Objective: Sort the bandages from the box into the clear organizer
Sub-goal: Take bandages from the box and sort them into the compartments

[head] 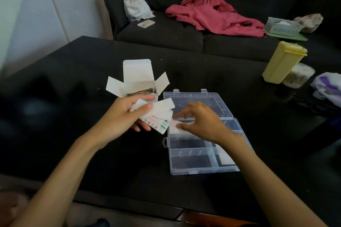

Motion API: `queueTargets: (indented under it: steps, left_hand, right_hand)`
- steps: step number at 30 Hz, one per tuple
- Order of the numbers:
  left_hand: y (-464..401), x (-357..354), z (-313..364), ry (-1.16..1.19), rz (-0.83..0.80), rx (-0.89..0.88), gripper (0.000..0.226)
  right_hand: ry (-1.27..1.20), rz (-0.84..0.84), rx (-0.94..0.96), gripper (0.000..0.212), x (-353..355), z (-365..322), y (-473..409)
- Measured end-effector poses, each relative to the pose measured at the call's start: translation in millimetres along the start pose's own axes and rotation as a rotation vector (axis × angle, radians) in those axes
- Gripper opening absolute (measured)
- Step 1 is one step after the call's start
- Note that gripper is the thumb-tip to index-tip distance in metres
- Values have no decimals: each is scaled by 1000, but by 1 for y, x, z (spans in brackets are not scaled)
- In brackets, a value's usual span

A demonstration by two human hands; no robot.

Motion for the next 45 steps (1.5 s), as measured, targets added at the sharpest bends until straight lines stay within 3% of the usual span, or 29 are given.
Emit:
queueTargets:
  steps: [2,5,7,11,16,21,26,28,34,39,45]
  left_hand:
    - [0,-9,0,60,5,2,19]
    - [-2,-23,-1,112,-2,24,12]
    - [-3,-33,-2,126,9,28,9]
    - [-2,-47,-1,199,24,61,7]
    - [-1,-52,0,194,-165,143,19]
    - [-5,-31,-1,227,-8,234,18]
    - [-9,-16,-4,142,124,218,22]
    - [-9,-13,-4,118,150,204,23]
    - [-11,-14,-6,147,131,234,21]
    - [-13,-13,-4,213,124,260,19]
    - [-11,-13,-2,272,97,279,18]
  right_hand:
    - [-96,99,-61,19,7,-1,-1]
    - [-713,342,-329,31,29,-14,-2]
    - [-894,291,-398,38,36,-20,-1]
    - [-729,211,-311,2,26,-24,7]
    - [-755,368,-349,3,29,-17,14]
    - [-872,528,-487,15,47,3,24]
    - [-424,200,-426,14,37,11,27]
    - [-289,150,-374,13,32,12,23]
    - [-274,-3,-298,17,31,10,19]
    - [-376,62,-306,12,35,10,20]
    - [-71,-26,-202,21,12,10,12]
Point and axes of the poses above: each hand's wrist, its own y-axis away from the middle knuckle, its own x-axis out of the back of the hand, z = x × y, the point moved 2 cm from there along -y, towards the middle knuckle, and after that the axes turned 15 degrees about x, right-handed, at the moved point
